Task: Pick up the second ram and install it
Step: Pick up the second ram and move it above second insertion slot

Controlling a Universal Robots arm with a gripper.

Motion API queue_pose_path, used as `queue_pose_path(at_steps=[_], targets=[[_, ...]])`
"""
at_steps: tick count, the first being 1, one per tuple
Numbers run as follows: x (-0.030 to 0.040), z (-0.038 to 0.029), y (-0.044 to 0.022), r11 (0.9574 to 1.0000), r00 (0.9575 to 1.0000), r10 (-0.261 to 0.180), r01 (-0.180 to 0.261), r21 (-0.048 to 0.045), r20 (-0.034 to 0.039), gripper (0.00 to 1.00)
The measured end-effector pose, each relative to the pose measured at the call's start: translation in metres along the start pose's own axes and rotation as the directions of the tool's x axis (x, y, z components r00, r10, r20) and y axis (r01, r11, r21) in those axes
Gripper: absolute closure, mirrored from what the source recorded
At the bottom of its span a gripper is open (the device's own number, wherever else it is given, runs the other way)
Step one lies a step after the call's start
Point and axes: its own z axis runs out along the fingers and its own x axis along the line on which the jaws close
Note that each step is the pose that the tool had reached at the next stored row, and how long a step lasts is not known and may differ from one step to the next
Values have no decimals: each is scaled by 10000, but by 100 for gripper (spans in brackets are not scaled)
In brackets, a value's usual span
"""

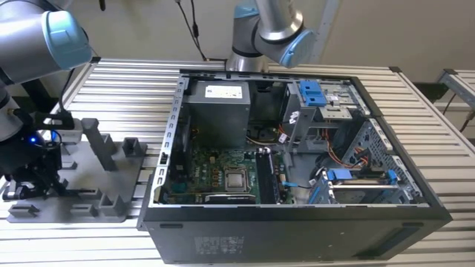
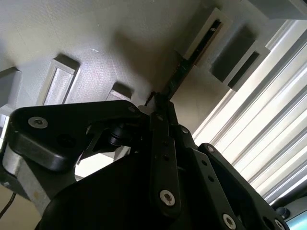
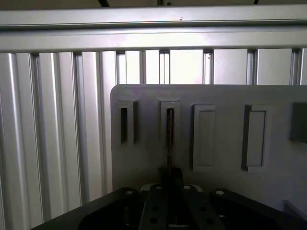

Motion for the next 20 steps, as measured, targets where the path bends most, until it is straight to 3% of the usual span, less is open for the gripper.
queue_pose_path(at_steps=[6, 14, 20], targets=[[1, -4, 0, 10000, 10000, 0, 0, 3, 1, 86], [2, -85, -3, 10000, 10000, 0, 0, 0, 1, 86], [3, -111, -4, 10000, 10000, 0, 0, 0, -1, 86]])
